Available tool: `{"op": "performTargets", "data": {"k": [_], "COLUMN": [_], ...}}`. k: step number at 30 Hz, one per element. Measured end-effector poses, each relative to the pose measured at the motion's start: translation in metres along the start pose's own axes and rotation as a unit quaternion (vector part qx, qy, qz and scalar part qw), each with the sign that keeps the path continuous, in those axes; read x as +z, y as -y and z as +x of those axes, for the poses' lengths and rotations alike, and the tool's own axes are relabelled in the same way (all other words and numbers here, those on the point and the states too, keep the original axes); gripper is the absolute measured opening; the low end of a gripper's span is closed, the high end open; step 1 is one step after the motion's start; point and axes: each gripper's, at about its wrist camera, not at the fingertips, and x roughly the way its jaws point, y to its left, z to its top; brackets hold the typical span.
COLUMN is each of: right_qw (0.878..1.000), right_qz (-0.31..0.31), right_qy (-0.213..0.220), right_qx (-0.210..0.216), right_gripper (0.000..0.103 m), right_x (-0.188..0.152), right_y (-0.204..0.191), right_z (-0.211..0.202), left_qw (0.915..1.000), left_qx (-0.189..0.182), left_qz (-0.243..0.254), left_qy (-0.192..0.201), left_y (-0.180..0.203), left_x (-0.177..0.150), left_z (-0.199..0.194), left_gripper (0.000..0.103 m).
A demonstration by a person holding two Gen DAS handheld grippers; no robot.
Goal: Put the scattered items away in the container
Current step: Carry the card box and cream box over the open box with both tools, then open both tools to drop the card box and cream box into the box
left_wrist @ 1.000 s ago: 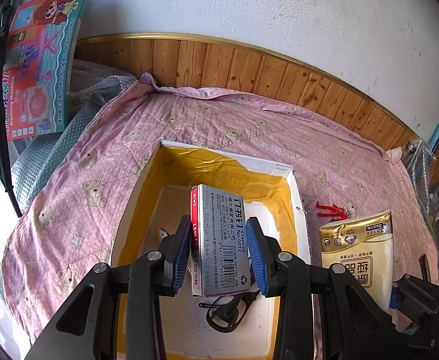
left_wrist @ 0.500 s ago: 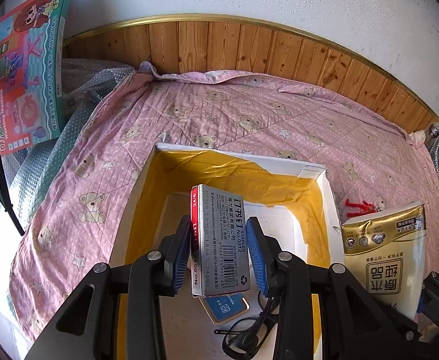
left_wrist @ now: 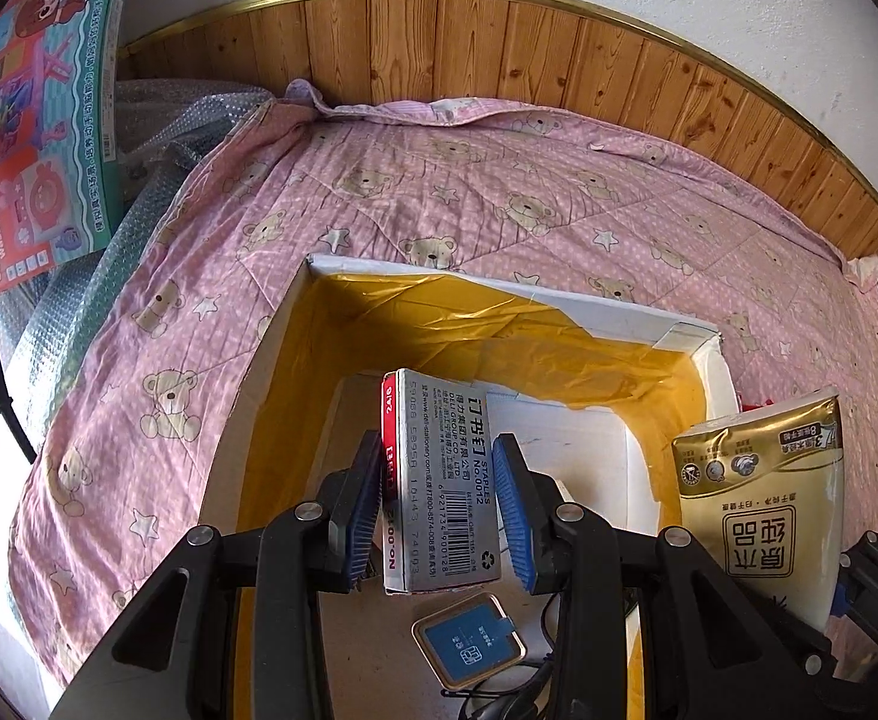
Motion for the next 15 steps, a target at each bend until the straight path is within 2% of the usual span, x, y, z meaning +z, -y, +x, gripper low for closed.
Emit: {"op": "performTargets", "data": {"k": [15], "right_qw": [0.999], "right_qz": [-0.015], "right_qy": [-0.046], "right_qx": [-0.008], "right_gripper": [0.024], "right_x": [0.012], "right_y": [0.013], "right_z": [0.042], "left_qw": [0.9998], "left_qx": [0.005], "left_qz": [-0.011], "left_qy": [-0.018], "left_y": [-0.008], "left_x": [0.005], "left_z": [0.023], "left_gripper": [0.038]}}
